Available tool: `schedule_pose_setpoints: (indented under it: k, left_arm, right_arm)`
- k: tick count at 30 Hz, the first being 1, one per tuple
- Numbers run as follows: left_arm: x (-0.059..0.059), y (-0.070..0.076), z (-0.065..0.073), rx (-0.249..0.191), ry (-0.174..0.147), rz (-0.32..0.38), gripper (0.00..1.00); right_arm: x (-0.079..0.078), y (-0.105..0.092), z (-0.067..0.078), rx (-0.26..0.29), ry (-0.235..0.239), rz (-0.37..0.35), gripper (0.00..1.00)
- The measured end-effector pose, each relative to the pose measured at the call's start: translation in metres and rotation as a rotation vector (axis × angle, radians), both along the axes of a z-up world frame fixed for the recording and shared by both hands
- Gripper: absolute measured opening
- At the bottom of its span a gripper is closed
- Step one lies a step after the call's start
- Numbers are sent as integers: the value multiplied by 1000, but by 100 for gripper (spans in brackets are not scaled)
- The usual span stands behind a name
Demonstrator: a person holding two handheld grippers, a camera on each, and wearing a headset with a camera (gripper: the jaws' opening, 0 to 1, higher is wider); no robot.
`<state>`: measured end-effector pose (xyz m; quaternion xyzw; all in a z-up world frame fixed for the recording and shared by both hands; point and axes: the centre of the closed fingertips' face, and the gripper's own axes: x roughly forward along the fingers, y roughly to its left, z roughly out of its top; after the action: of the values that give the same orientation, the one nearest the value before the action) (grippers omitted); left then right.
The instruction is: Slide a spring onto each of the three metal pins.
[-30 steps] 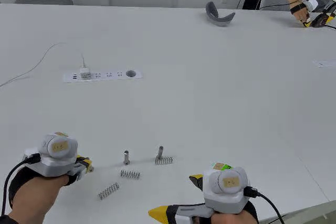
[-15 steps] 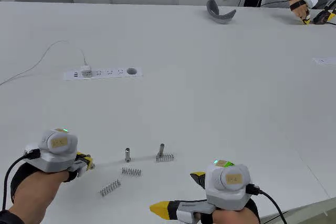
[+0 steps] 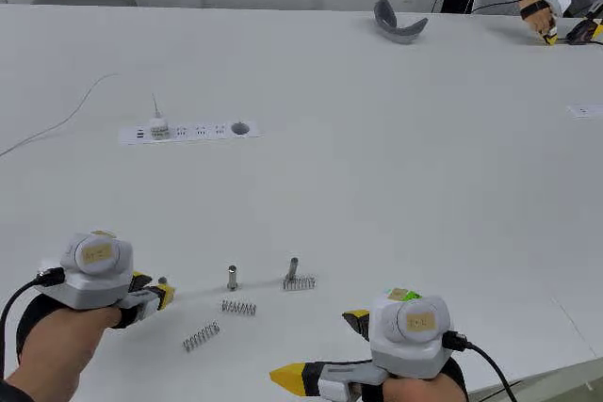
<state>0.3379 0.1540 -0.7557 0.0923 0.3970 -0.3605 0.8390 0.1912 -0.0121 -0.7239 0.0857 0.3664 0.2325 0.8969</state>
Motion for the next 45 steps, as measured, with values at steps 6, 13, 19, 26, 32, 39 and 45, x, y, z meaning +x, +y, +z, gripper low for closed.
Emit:
schedule_pose_setpoints:
  k: [6, 13, 19, 26, 32, 39, 45]
  left_arm:
    - [-6, 7, 1, -11, 7, 4, 32]
    - [-16, 16, 0, -15, 8, -4, 39]
    - [-29, 20, 1, -37, -18, -23, 47]
    - [-44, 27, -1, -60, -9, -32, 55]
    - [-55, 30, 1, -94, -2, -45, 62]
    - [-67, 30, 1, -116, 8, -54, 67]
    - [-80, 23, 1, -131, 12, -81, 73]
  right_arm:
    - [-1, 0, -3, 0, 8, 2, 92]
    - [-2, 2, -4, 0, 11, 10, 93]
    - [-2, 3, -4, -1, 7, 17, 93]
    - [-3, 4, -6, -6, 10, 22, 93]
    - [-4, 7, -7, -6, 14, 34, 93]
    - [-4, 9, -7, -8, 14, 41, 93]
    - [-4, 9, -5, -10, 11, 43, 93]
